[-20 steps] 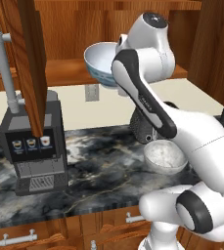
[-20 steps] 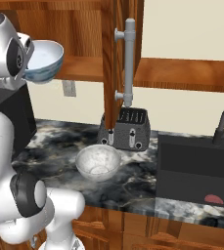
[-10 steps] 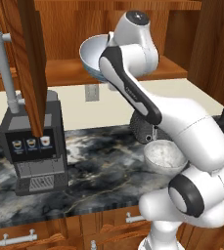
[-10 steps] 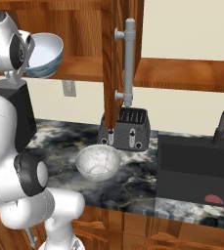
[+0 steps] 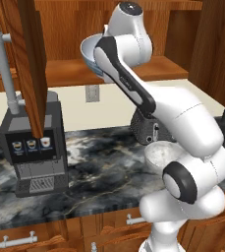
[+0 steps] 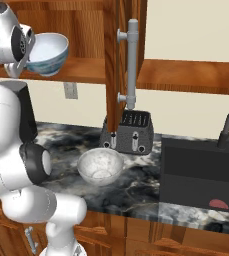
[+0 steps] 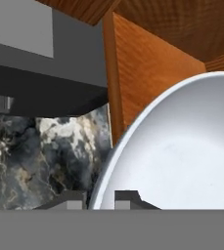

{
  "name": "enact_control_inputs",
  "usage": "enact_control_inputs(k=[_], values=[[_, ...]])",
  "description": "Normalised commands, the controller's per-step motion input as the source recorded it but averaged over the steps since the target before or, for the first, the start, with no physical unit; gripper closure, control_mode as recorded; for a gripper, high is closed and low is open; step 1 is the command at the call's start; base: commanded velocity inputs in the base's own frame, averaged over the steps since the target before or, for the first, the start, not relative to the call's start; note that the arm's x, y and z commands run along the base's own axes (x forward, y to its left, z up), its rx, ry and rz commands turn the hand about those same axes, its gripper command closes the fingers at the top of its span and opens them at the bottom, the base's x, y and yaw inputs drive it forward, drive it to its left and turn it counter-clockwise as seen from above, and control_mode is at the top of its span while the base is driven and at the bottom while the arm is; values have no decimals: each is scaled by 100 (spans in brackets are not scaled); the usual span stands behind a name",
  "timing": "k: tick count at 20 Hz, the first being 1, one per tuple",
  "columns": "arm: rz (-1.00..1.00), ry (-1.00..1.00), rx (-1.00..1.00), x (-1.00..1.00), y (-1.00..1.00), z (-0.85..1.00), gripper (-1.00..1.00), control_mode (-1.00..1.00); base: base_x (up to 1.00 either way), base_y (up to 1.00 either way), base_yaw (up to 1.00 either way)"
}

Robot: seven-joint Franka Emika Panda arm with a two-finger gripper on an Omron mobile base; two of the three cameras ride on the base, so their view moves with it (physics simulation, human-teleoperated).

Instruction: Open the cabinet. Pick the bowls from the counter and place them in the cabinet. Then close the cabinet.

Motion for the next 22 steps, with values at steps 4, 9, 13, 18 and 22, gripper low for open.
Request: enact_control_inputs(k=[4, 9, 13, 18, 22], values=[[0, 1, -1, 41, 2, -18, 100, -100, 0, 0, 0], [0, 0, 0, 46, 0, -17, 100, -100, 0, 0, 0], [2, 0, 0, 46, 0, -24, 100, -100, 0, 0, 0], [3, 0, 0, 45, 0, -25, 100, -100, 0, 0, 0], [2, 2, 0, 46, 0, -16, 100, -100, 0, 0, 0]])
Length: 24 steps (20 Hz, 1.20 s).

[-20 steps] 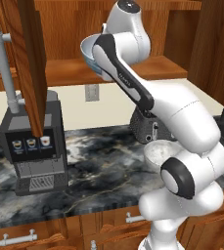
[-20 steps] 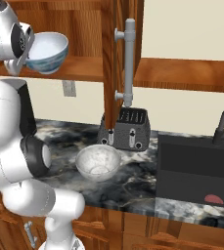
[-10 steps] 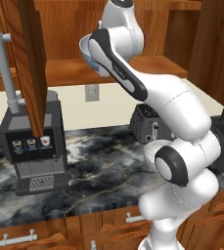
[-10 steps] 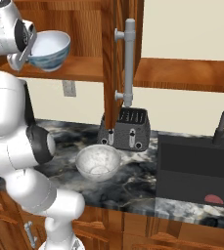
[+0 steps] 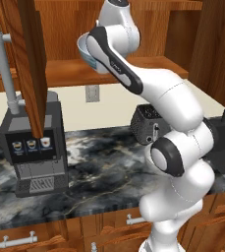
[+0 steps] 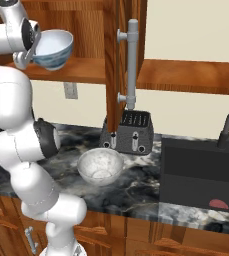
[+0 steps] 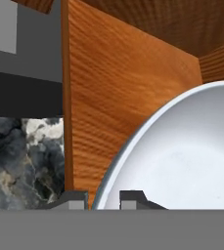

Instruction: Open the cabinet. Pick the bowls from the counter and place them in the cabinet. Then close the cabinet.

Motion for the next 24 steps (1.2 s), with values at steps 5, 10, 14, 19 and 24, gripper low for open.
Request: enact_control_inputs(k=[5, 10, 14, 19, 24], values=[[2, 1, 0, 46, 0, -12, 100, -100, 0, 0, 0], [3, 0, 0, 42, 0, -11, 100, -100, 0, 0, 0], [3, 0, 0, 39, 0, -12, 100, -100, 0, 0, 0], [4, 0, 0, 15, 0, -3, -100, -100, 0, 0, 0], [4, 0, -2, 0, 0, 0, -100, -100, 0, 0, 0]])
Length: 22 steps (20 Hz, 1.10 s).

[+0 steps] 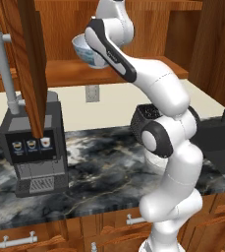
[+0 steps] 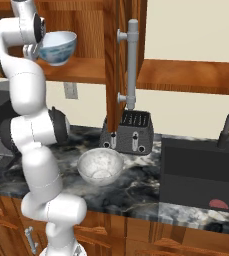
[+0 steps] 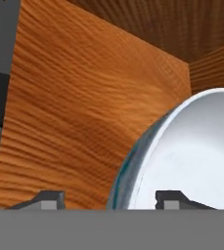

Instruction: Open the cabinet. Pick the bowls from the counter and place them in the cabinet. Then close the cabinet.

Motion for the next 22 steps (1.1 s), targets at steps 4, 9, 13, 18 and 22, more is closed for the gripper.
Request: enact_control_inputs(k=[4, 9, 13, 18, 22], values=[[3, 0, -5, 0, 2, 0, -100, -100, 0, 0, 0], [1, -3, -8, -16, 4, -2, -100, -100, 0, 0, 0], [0, -19, -8, -26, 11, 0, -100, -100, 0, 0, 0], [0, -28, -5, -20, 3, 0, -100, -100, 0, 0, 0], [0, -28, -6, -24, 0, 0, -100, -100, 0, 0, 0]])
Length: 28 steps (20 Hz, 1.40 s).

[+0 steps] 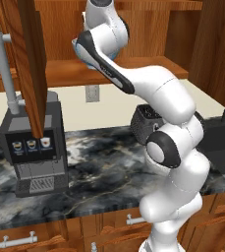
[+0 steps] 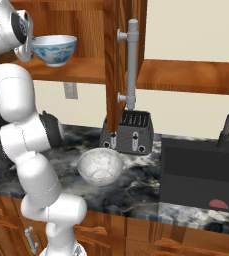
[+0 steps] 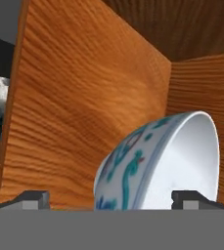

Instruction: Open the cabinet. Pick the bowls from the counter and place them in the cabinet. Then close the cabinet.

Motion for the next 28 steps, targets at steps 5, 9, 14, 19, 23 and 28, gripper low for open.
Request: enact_control_inputs(k=[5, 9, 14, 19, 23, 28], values=[[0, -23, -2, -30, 0, 17, -100, -100, 0, 0, 0], [0, -13, 0, -59, 0, 34, -100, -100, 0, 0, 0], [0, -4, 0, -97, -12, 6, -100, -100, 0, 0, 0], [-1, 0, 0, -100, -8, 1, -100, -100, 0, 0, 0], [-3, 0, 0, -99, -15, -2, -100, -100, 0, 0, 0], [-15, 0, -2, -63, -38, -6, -100, -100, 0, 0, 0]])
